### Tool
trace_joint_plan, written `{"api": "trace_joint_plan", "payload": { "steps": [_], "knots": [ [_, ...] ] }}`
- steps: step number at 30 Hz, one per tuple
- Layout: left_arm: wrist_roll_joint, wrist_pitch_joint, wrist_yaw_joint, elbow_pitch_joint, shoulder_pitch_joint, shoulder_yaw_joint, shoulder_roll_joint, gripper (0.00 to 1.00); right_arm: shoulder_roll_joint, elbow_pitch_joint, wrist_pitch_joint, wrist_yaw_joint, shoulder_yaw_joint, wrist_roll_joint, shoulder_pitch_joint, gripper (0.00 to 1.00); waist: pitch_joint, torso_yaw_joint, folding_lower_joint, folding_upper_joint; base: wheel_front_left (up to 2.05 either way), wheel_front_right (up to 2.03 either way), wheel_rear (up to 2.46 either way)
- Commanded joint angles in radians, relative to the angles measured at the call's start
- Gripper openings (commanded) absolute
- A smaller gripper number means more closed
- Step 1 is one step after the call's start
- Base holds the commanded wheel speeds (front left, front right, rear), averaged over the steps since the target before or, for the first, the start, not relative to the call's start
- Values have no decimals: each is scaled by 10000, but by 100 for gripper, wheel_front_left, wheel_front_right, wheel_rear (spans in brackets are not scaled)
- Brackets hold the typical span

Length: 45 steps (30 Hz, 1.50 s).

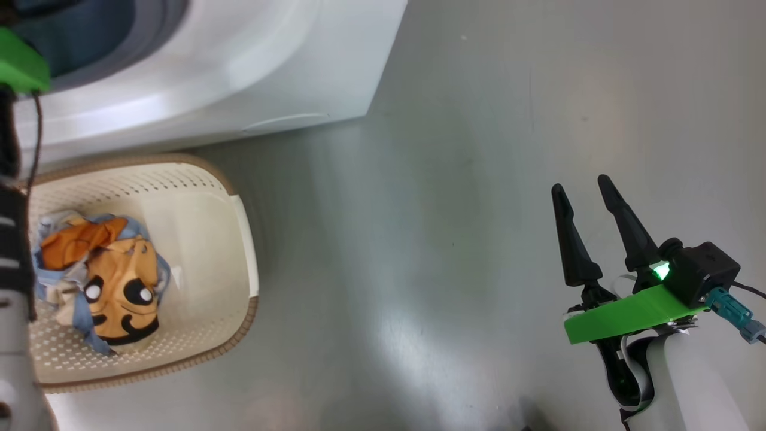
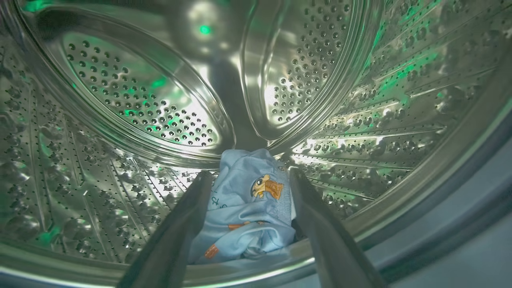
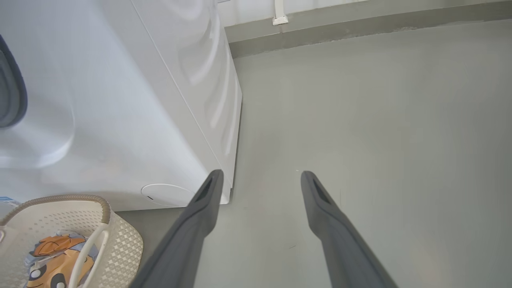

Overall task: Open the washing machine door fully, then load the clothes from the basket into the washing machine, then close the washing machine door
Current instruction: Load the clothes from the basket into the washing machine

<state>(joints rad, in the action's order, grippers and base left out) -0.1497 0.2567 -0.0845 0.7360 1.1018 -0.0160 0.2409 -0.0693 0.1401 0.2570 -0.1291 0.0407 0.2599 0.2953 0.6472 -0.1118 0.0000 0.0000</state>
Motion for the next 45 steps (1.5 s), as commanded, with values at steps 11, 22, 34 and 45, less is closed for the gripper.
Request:
{"api": "trace_joint_plan", "payload": {
  "steps": [11,22,34,45],
  "knots": [
    [-328,51,-210,-1685,-2273,-741,206,100,-110,53,48,-16,211,159,-469,100,-1486,453,0,0,0,0,0],
    [-402,51,-255,-4114,-5410,-1644,-379,100,-222,122,48,-16,268,168,-767,100,-2462,718,0,0,0,0,0],
    [0,51,-185,-6481,-8585,-2181,-1320,100,-304,246,48,-16,380,172,-998,100,-3436,806,0,0,0,0,0],
    [305,51,-64,-7719,-10722,-2232,-1802,100,-396,379,48,-16,520,124,-1498,100,-4526,833,0,0,0,0,0]
  ]
}}
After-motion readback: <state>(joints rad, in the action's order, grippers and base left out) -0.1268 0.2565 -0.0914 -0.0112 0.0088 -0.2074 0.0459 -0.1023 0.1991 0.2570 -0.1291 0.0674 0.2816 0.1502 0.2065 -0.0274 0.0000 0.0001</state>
